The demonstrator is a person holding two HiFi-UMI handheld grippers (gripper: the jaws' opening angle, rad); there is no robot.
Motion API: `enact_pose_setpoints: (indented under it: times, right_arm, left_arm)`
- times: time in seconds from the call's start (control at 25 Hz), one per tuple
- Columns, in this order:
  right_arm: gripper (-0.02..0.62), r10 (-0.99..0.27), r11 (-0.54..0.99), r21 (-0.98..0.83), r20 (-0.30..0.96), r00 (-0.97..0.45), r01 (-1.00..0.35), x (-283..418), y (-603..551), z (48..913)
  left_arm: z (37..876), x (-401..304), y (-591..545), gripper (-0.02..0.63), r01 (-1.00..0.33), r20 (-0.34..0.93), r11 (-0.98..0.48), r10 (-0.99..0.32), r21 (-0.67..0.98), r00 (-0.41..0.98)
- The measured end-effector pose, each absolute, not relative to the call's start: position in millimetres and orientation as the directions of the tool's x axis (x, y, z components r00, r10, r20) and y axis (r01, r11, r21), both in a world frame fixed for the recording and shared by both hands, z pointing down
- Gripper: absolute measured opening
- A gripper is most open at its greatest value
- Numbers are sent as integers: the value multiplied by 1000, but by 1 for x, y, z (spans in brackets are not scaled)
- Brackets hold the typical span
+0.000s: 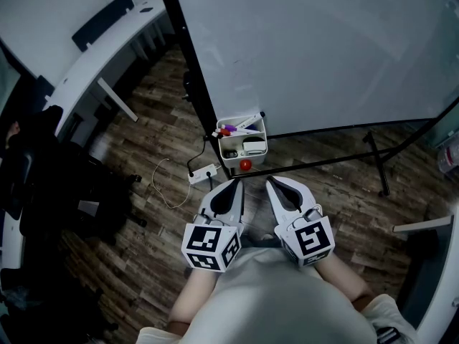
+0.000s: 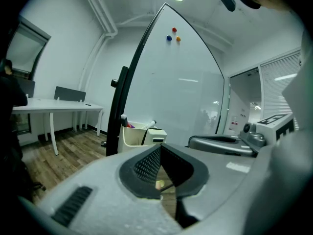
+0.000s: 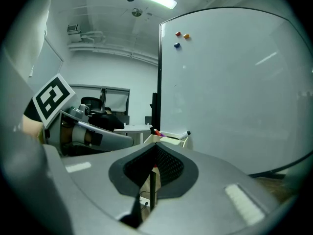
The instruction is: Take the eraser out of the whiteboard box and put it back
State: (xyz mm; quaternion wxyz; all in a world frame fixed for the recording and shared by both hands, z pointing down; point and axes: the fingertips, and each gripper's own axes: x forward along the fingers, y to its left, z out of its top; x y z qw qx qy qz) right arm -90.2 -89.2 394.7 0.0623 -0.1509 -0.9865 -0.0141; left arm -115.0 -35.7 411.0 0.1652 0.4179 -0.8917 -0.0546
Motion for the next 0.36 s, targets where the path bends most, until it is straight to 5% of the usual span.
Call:
enact_pose_setpoints:
  times: [0.36]
  right_arm:
    - [5,303,952,20,108,-947,306,-94,-90,395]
  left_arm:
    - [413,-118,-38,5,-729,250,642,-766,238,-593]
